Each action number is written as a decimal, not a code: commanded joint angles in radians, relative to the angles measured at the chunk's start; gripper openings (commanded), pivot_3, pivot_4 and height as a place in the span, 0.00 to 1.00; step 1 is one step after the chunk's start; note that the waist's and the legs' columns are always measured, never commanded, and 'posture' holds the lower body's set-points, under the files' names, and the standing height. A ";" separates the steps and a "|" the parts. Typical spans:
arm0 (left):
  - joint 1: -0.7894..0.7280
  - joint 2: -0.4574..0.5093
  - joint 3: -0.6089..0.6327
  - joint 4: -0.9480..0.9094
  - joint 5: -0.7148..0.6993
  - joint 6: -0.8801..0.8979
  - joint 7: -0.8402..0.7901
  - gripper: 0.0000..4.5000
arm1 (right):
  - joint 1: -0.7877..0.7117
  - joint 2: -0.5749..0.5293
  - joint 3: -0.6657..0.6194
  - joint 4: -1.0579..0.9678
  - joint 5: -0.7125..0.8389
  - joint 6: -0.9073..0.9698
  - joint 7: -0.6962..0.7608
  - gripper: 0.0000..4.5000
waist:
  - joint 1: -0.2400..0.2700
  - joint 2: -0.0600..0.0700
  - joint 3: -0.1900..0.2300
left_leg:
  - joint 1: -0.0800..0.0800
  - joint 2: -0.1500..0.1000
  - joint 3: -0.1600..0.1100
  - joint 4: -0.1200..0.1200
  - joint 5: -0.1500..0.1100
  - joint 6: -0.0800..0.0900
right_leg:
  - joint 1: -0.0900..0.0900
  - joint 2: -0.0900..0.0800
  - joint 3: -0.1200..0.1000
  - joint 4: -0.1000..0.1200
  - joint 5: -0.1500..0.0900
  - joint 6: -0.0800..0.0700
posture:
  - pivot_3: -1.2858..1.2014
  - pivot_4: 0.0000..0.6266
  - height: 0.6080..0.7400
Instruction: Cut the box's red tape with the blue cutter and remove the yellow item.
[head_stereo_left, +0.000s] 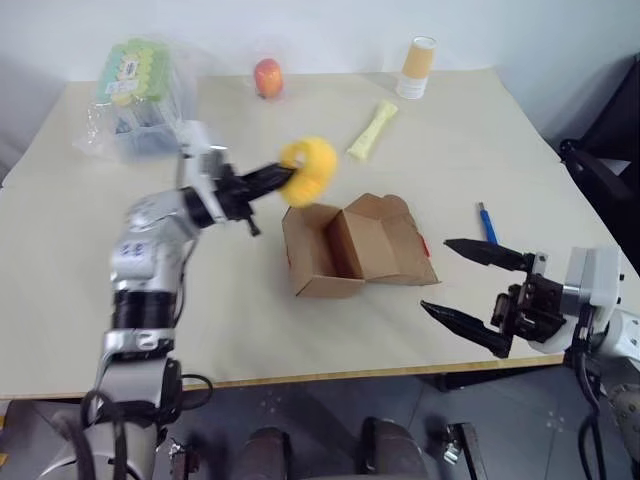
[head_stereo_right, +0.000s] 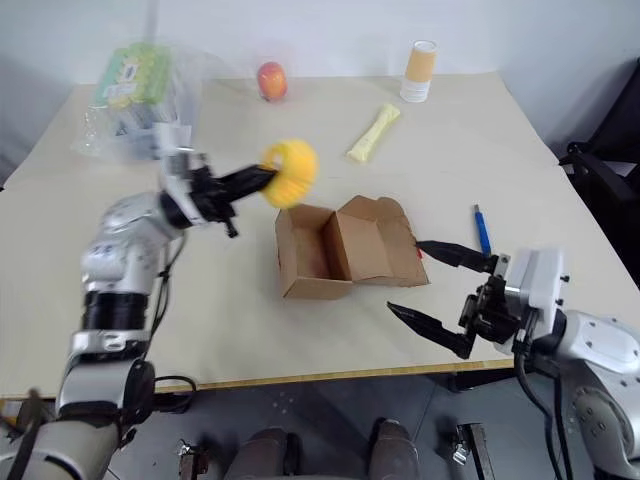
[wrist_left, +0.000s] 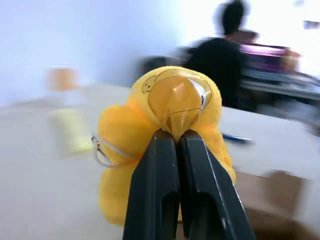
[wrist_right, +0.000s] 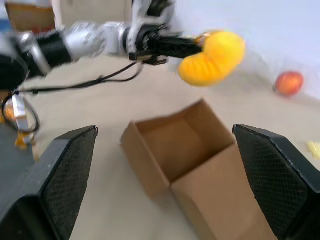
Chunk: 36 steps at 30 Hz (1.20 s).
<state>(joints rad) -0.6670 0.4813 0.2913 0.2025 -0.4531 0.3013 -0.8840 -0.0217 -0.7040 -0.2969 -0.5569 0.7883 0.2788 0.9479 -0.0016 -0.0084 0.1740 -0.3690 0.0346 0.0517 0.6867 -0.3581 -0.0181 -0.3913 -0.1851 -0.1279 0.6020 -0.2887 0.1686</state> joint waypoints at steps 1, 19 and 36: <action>0.184 0.077 0.137 -0.106 0.043 -0.069 0.105 0.00 | -0.058 0.031 0.059 0.028 0.006 -0.012 0.027 1.00 | -0.006 0.000 0.000 | 0.000 0.000 0.000 0.000 0.000 0.000 | 0.000 0.000 0.000 0.000 0.000 0.000 | 0.52 0.24 1.00; 0.679 0.232 0.193 -0.396 0.023 0.059 0.148 0.85 | -0.241 0.062 0.191 0.278 -0.128 -0.116 0.223 1.00 | 0.020 -0.002 0.000 | -0.001 0.000 -0.002 0.004 -0.001 -0.001 | 0.000 0.000 0.001 0.003 0.000 0.000 | 0.52 0.24 1.00; 0.942 0.295 0.454 -0.311 -0.019 -0.029 0.018 1.00 | -0.187 -0.045 0.012 0.348 -0.184 -0.145 0.184 1.00 | 0.012 -0.001 0.001 | 0.000 0.001 0.000 0.002 -0.002 -0.002 | -0.001 0.000 0.001 0.001 0.000 -0.001 | 0.52 0.24 1.00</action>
<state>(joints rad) 0.2617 0.7861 0.7015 -0.1318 -0.4721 0.2923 -0.8789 -0.2192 -0.7315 -0.2345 -0.2139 0.6132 0.1642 1.1387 0.0107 -0.0095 0.1749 -0.3691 0.0355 0.0521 0.6885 -0.3601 -0.0199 -0.3919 -0.1847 -0.1266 0.6025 -0.2887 0.1679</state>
